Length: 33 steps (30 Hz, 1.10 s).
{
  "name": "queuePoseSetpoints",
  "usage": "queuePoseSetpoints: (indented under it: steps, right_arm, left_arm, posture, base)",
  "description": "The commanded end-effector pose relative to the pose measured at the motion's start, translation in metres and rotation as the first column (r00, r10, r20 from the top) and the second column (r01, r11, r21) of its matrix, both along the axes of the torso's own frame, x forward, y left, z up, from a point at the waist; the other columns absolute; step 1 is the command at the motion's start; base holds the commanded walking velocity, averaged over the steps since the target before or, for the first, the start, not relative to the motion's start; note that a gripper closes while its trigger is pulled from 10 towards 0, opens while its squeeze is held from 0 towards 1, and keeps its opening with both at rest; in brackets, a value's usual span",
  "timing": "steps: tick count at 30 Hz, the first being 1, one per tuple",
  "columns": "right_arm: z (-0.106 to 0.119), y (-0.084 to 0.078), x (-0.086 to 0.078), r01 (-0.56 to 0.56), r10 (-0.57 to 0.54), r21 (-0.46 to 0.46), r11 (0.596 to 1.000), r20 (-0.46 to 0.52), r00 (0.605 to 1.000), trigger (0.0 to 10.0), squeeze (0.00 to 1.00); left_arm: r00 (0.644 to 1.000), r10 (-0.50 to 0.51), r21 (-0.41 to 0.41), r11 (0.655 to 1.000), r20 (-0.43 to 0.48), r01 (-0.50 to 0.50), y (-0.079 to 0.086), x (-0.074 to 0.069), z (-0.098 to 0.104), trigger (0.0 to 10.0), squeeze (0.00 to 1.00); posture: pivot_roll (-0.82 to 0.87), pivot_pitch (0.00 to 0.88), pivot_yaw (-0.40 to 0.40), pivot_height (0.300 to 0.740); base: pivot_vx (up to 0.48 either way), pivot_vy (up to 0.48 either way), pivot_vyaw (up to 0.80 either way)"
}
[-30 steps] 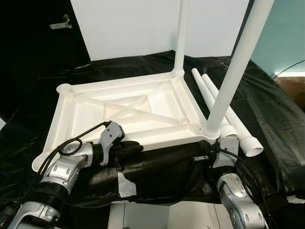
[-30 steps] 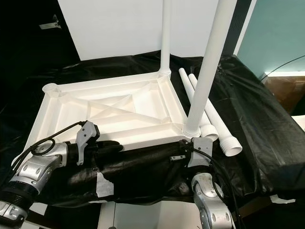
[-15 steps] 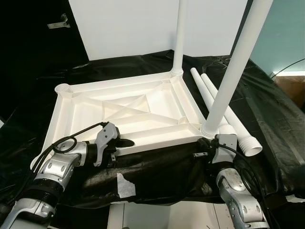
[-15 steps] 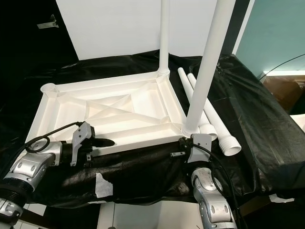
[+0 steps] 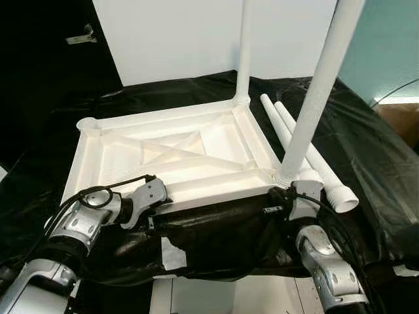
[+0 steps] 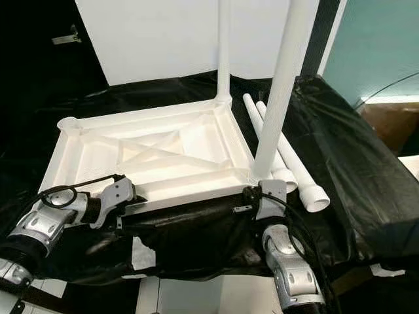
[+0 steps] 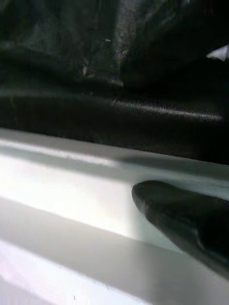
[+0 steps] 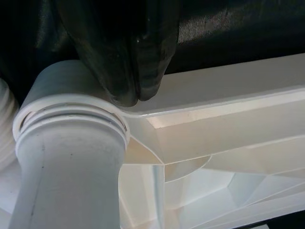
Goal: Building children table
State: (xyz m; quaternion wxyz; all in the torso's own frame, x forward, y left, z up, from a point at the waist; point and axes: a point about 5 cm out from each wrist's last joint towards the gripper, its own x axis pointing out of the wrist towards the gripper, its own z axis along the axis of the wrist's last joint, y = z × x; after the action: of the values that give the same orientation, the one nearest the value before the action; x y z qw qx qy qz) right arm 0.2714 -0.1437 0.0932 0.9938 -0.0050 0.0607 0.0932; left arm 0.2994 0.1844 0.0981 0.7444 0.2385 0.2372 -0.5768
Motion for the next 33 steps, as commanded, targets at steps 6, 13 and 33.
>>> queuePoseSetpoints:
  steps: [6, 13, 33]
  right_arm:
    - [0.01, 0.006, 0.022, -0.075, 0.076, -0.044, 0.996, 0.04, 0.996, 10.0, 0.0]
    - [0.01, 0.006, 0.036, -0.106, 0.109, -0.071, 0.992, 0.032, 0.994, 10.0, 0.0]
    - [0.02, 0.001, 0.081, -0.125, 0.128, -0.111, 0.986, 0.018, 0.992, 10.0, 0.0]
  left_arm:
    - [0.982, -0.114, -0.119, 0.988, -0.149, 0.097, -0.009, -0.022, -0.011, 0.0, 0.0]
    - [0.981, -0.128, -0.165, 0.981, -0.143, 0.104, -0.016, -0.024, -0.008, 0.0, 0.0]
    - [0.97, -0.187, -0.26, 0.955, -0.154, 0.142, -0.052, -0.035, -0.012, 0.0, 0.0]
  posture:
    - [-0.07, 0.018, 0.029, 0.74]
    - [-0.06, 0.016, 0.025, 0.74]
    - [-0.06, 0.008, 0.022, 0.74]
  base:
    - [0.0, 0.0, 0.0]
    - [0.0, 0.0, 0.0]
    - [0.0, 0.0, 0.0]
